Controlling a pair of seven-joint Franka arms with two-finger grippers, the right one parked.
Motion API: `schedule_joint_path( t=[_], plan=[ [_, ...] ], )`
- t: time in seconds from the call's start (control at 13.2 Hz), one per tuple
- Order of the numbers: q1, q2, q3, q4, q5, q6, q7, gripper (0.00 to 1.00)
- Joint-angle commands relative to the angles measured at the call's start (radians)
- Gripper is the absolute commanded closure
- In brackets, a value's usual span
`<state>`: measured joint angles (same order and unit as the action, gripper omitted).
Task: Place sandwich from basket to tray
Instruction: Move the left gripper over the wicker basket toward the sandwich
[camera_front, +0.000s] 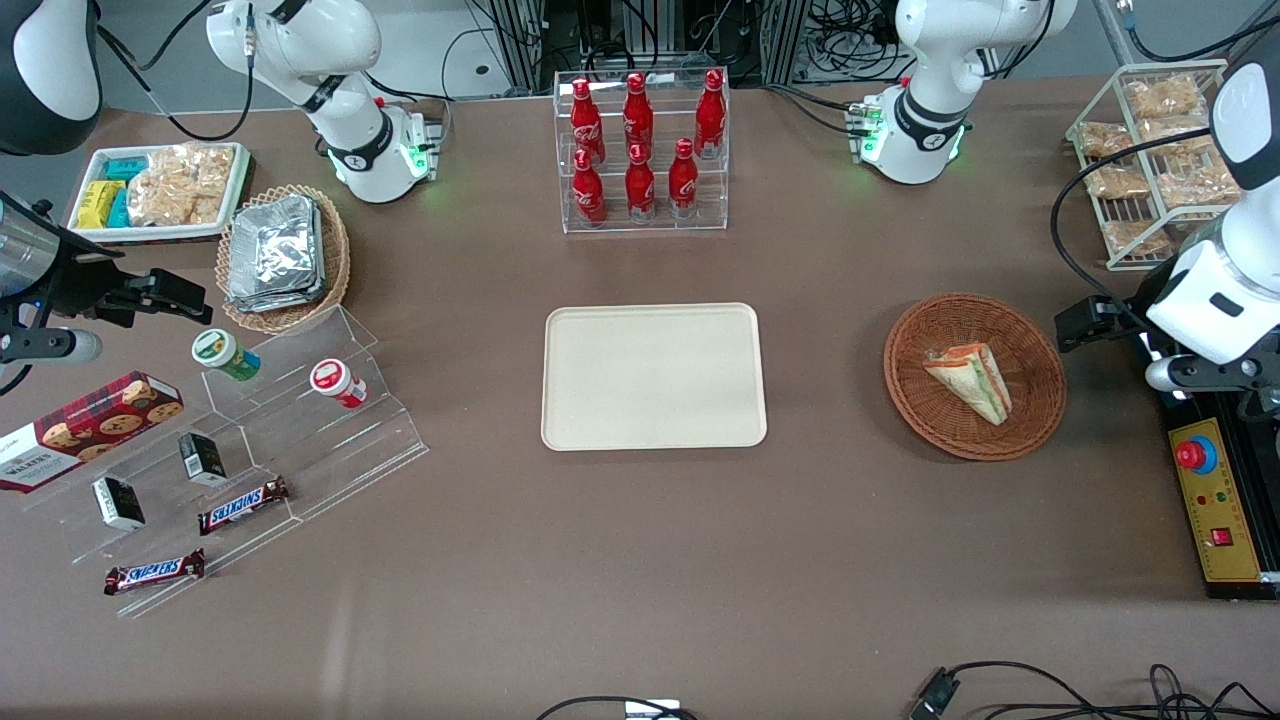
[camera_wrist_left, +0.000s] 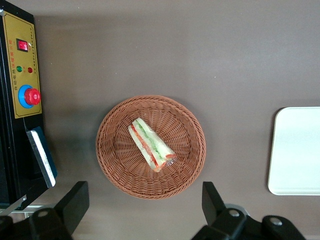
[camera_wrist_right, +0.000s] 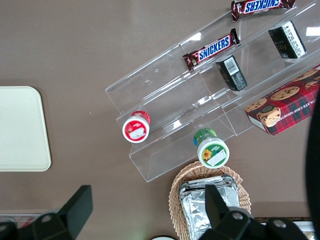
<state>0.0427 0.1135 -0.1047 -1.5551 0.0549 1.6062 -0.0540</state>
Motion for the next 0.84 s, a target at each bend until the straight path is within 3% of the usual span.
schedule_joint_path(
  t=[0.0, 0.3, 0.53, 0.76],
  plan=[
    [0.002, 0.011, -0.001, 0.021, 0.002, -0.026, 0.009, 0.00],
    [0.000, 0.014, -0.003, 0.029, 0.000, -0.026, 0.006, 0.00],
    [0.005, -0.024, 0.002, -0.048, -0.003, -0.014, -0.041, 0.00],
    [0.005, -0.116, 0.088, -0.216, -0.125, 0.102, -0.075, 0.00]
  ],
)
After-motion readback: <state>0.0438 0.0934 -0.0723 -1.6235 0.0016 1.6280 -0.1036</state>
